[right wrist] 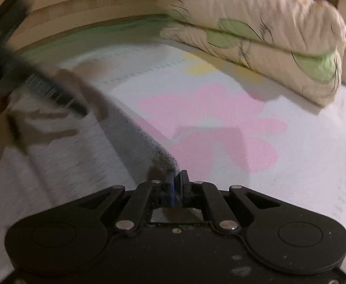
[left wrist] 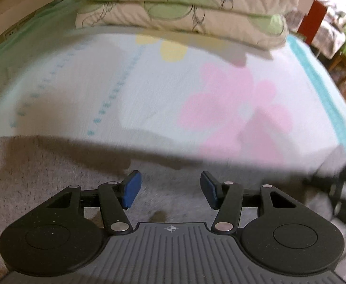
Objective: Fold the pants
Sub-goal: 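Grasp the waistband edge with the right tool while the left tool grasps it too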
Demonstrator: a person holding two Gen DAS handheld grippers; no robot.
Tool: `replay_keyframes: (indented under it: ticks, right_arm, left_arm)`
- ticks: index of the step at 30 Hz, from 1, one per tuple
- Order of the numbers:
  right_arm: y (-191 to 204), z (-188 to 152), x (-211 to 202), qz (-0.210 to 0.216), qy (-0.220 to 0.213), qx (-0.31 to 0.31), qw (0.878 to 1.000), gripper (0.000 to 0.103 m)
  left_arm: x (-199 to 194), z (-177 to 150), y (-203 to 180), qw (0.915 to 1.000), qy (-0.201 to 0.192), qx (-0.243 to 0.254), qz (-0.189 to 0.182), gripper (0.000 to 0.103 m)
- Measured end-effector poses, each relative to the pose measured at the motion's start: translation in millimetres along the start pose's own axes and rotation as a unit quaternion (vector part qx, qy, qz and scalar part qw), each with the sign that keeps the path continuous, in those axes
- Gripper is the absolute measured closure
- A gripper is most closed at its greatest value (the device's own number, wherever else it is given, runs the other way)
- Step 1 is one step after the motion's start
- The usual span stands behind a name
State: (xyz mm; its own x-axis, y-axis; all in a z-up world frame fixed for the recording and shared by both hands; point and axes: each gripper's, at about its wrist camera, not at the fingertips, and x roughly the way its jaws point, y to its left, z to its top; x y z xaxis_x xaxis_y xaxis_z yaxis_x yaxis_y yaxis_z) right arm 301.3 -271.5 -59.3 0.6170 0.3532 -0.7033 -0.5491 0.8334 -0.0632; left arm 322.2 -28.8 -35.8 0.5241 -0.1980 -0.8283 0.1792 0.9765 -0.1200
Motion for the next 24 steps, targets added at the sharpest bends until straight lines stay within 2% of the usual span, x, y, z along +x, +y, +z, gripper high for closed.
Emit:
replay_keyframes:
  ticks: [3, 8, 11, 17, 24]
  right_arm:
    - [20, -14, -14, -0.004, -0.002, -0.02, 1.0, 0.098]
    - [31, -32, -22, -0.011, -0.002, -0.022, 1.0, 0.098]
    - [36, -36, -21, -0.012, -0.002, -0.024, 1.0, 0.098]
    - [34, -40, -17, -0.01, -0.005, -0.018, 1.0, 0.098]
    - [43, -43, -18, -0.018, -0.006, -0.042, 0.999, 0.098]
  left_arm:
    - [-6, 6, -4, 0.9996, -0.002, -0.022, -0.019, 0.049]
    - [9, 6, -9, 0.9983, 0.042, -0.03, -0.026, 0.048]
    - [18, 3, -6, 0.9966, 0.064, -0.044, -0.027, 0.048]
    - [30, 6, 5, 0.9929, 0.081, -0.082, -0.029, 0.048]
    - [55, 10, 11, 0.9864, 0.122, -0.107, -0.025, 0.048]
